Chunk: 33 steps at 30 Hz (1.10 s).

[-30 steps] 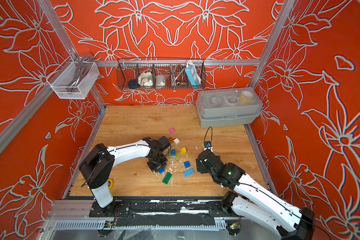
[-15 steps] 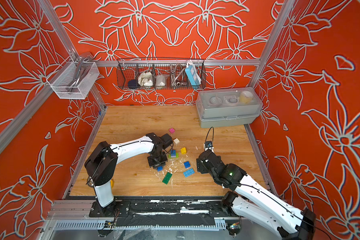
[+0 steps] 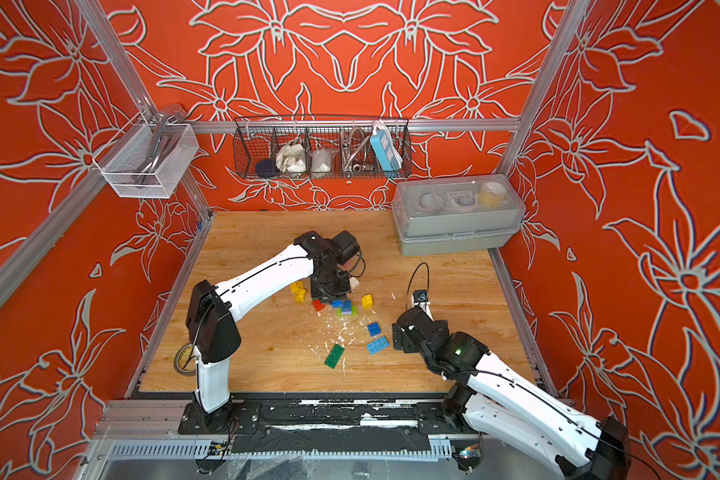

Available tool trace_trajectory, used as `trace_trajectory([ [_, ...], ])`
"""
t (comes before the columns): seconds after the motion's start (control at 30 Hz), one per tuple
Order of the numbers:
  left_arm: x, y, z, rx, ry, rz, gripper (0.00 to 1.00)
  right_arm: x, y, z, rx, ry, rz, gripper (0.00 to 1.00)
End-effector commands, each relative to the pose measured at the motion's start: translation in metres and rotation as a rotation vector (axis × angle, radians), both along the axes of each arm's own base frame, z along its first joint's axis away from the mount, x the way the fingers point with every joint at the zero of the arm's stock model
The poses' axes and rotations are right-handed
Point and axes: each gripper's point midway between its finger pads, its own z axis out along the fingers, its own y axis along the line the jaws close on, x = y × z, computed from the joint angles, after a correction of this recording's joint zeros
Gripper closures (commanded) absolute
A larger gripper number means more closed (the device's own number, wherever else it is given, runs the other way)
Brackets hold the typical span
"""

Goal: Assemble the number 1 with lego
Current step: Assemble the lego brick with the lego brick.

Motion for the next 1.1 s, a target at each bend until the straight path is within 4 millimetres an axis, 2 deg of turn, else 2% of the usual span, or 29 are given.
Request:
trace_trajectory([
  [0.0, -0.007, 0.000, -0.011, 0.051, 0.075, -0.060, 0.84, 0.001, -0.005, 0.002, 0.009, -0.015, -0.035, 0.00],
  [0.43, 0.024, -0.016, -0.032, 0.011, 0.055, -0.115, 0.93, -0.002, -0.009, 0.000, 0.010, -0.014, -0.041, 0.00],
  [0.67, 0.026, -0.016, -0.044, -0.007, 0.064, -0.138, 0.99, -0.002, -0.009, 0.000, 0.008, -0.015, -0.040, 0.00],
  [1.07, 0.022, -0.007, -0.062, 0.037, 0.107, -0.175, 1.00, -0.002, -0.008, -0.001, 0.004, -0.010, -0.038, 0.00],
])
